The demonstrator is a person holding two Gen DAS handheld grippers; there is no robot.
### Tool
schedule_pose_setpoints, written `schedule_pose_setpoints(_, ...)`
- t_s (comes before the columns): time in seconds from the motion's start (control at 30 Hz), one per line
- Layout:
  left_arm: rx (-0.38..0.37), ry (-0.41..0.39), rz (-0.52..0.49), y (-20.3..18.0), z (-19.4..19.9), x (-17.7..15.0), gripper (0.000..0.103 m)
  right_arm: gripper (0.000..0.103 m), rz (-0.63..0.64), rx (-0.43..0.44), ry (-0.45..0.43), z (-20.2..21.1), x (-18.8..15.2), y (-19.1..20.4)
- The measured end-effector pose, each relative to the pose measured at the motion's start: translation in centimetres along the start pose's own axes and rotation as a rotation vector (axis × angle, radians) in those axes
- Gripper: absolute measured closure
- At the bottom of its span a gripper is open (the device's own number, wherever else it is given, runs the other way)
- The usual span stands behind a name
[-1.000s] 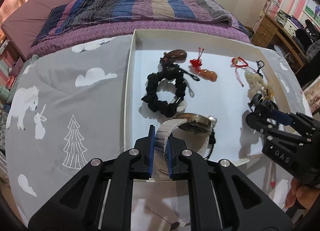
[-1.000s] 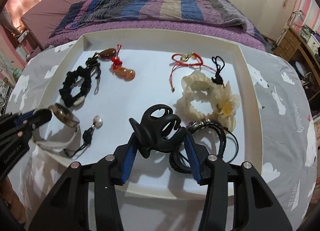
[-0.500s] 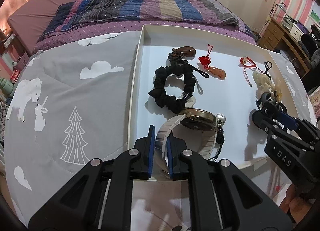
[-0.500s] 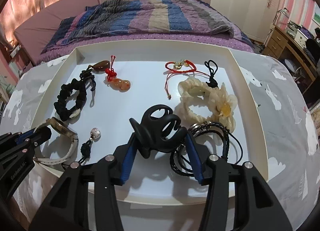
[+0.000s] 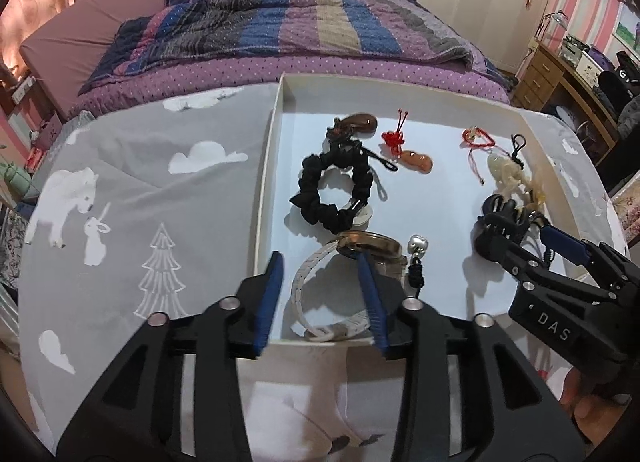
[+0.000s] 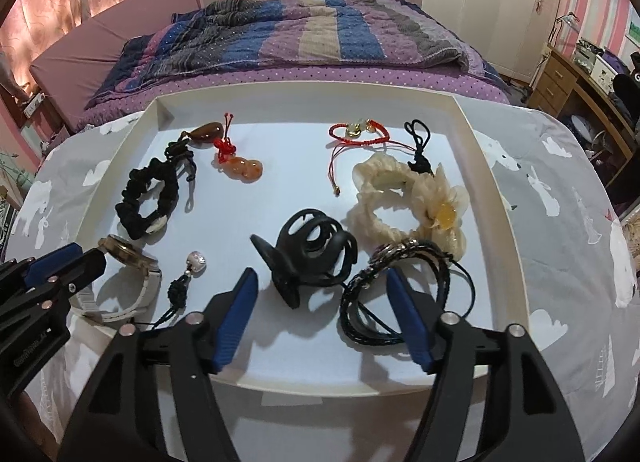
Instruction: Organize jewelry
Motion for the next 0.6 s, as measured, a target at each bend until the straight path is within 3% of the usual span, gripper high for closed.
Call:
schedule_pose_setpoints(0.03,0.001,-0.007,0.002,-0.1,0.5,0.0,0.050,0.034,0.000,0.005,-0.008,0.5,0.1,-0.1)
schedule_pose_setpoints(0.4,0.055,-0.093,-0.020,-1.5,7.8,-1.3,0.004,0.024,0.023,-0.021,-0.097,8.2,-0.8,-1.7)
schedule_pose_setpoints(0.6,0.063,-0.121,-0.018,-2.1,11.0,-3.2,0.003,0.020,0.021,-0.022,-0.138,12.2,-2.9,-2.7)
Point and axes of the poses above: each gripper's, at about its wrist camera, not at the fingertips, and z roughly against the way its jaws point, y to its left, x to its top, the point moved 7 cm from there along -z, roughly the way its jaws point, and after that the axes turned 8 degrees about -x, right-handed, at the moved point
